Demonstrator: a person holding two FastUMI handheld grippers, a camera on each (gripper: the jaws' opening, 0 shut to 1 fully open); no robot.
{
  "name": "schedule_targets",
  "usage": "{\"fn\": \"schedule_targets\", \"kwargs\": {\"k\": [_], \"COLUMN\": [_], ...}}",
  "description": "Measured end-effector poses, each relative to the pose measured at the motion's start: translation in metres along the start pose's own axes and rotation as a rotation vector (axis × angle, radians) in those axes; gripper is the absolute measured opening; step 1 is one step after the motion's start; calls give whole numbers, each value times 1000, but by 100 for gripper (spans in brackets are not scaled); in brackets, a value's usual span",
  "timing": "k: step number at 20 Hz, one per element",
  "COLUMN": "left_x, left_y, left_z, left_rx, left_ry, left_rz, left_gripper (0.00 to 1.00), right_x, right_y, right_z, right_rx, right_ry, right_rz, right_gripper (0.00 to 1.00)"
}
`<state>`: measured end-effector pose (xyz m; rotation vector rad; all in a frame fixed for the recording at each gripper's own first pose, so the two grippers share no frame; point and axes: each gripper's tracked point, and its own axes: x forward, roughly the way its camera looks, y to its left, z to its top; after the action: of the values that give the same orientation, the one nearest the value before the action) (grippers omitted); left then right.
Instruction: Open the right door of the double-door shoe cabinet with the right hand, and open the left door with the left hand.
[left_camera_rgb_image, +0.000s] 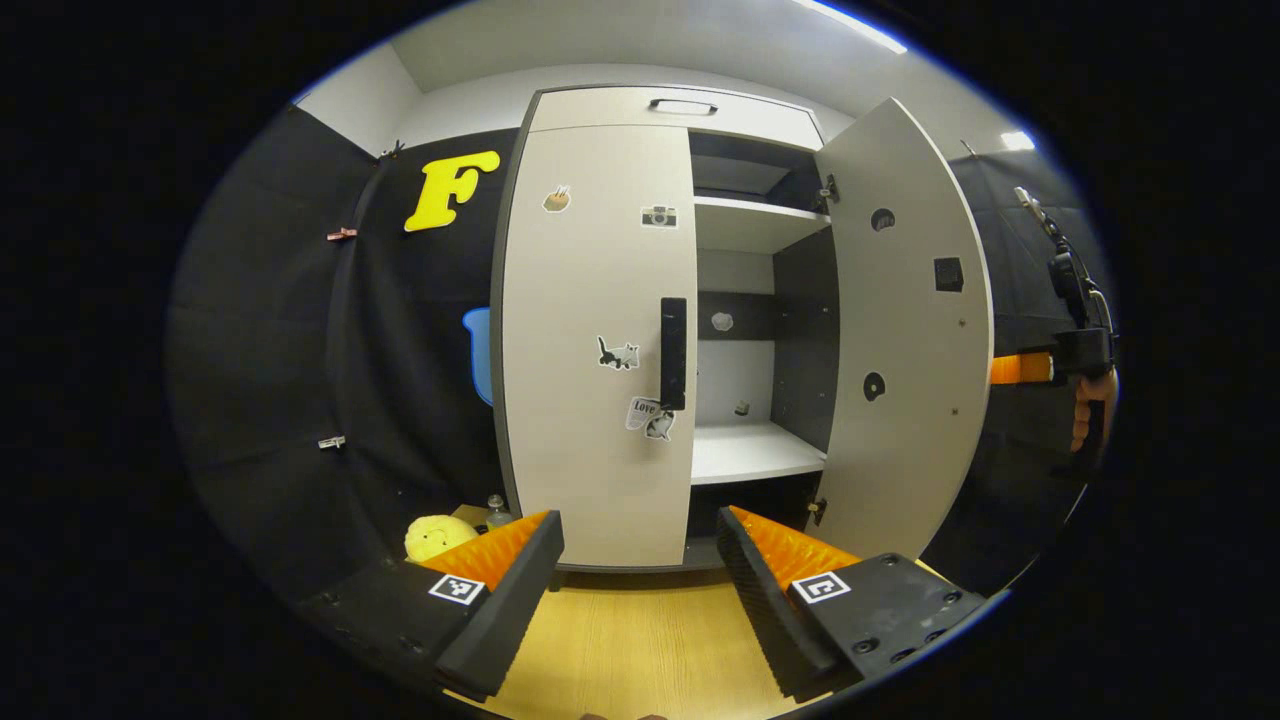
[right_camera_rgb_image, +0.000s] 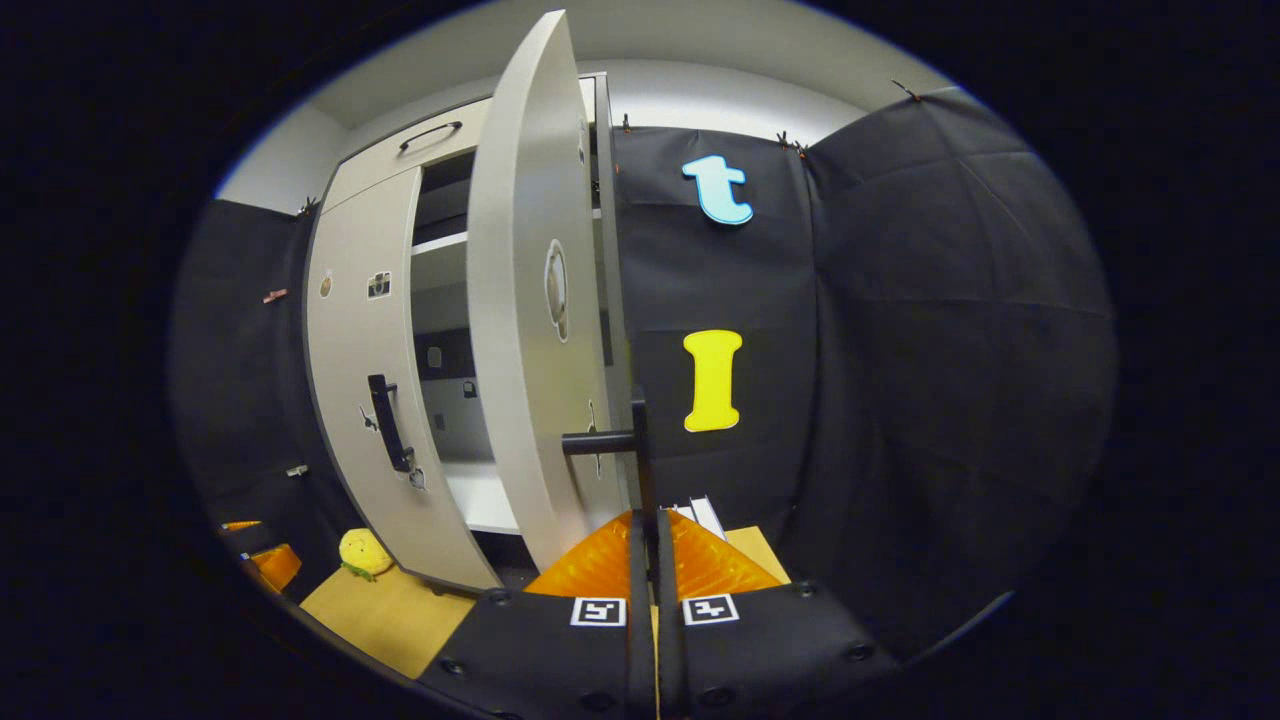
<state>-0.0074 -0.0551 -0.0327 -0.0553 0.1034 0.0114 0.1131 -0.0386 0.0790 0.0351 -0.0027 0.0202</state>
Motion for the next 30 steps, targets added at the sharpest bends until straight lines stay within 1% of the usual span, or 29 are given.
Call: {"fn": "schedule_targets", "kwargs": {"k": [3, 8, 11, 12, 16, 20, 21, 22, 24, 26, 27, 28, 29, 30], "left_x": [-1, -1, 1, 2, 4, 3, 4, 6, 10, 16, 20, 24, 30, 37], "left_y": [-5, -1, 5, 7, 22, 46, 52, 58, 65, 69, 69, 68, 66, 62], "left_z": [0, 0, 1, 0, -1, -7, -8, -10, -12, -8, -3, 2, 8, 14], "left_rx": [3, 41, 38, 32, 22, 6, -4, -15, -36, -47, -47, -46, -46, -46], "left_ry": [0, -5, -12, -13, -16, -21, -20, -15, -6, -5, -8, -15, -23, -26], "left_rz": [-32, -79, -110, -119, -150, -156, -152, -143, -132, -117, -110, -102, -95, -86], "left_gripper": [96, 96, 96, 96, 96, 96, 96, 96, 96, 96, 96, 95, 95, 95], "right_x": [-8, -46, -65, -70, -77, -66, -60, -55, -51, -42, -41, -39, -33, -26], "right_y": [1, -6, 5, 13, 64, 117, 126, 133, 133, 136, 140, 145, 145, 144], "right_z": [3, 11, 11, 9, 1, -11, -17, -23, -25, -31, -35, -41, -47, -52], "right_rx": [4, -19, 8, 21, 78, 90, 81, 70, 49, 27, 24, 23, 17, 10], "right_ry": [-2, -53, -71, -74, -80, -69, -54, -43, -31, -33, -26, -15, 1, 13], "right_rz": [-20, -79, -80, -74, -52, -9, -1, 8, 10, 16, 30, 58, 70, 81], "right_gripper": [6, 6, 6, 6, 6, 6, 11, 11, 18, 33, 43, 49, 62, 70]}}
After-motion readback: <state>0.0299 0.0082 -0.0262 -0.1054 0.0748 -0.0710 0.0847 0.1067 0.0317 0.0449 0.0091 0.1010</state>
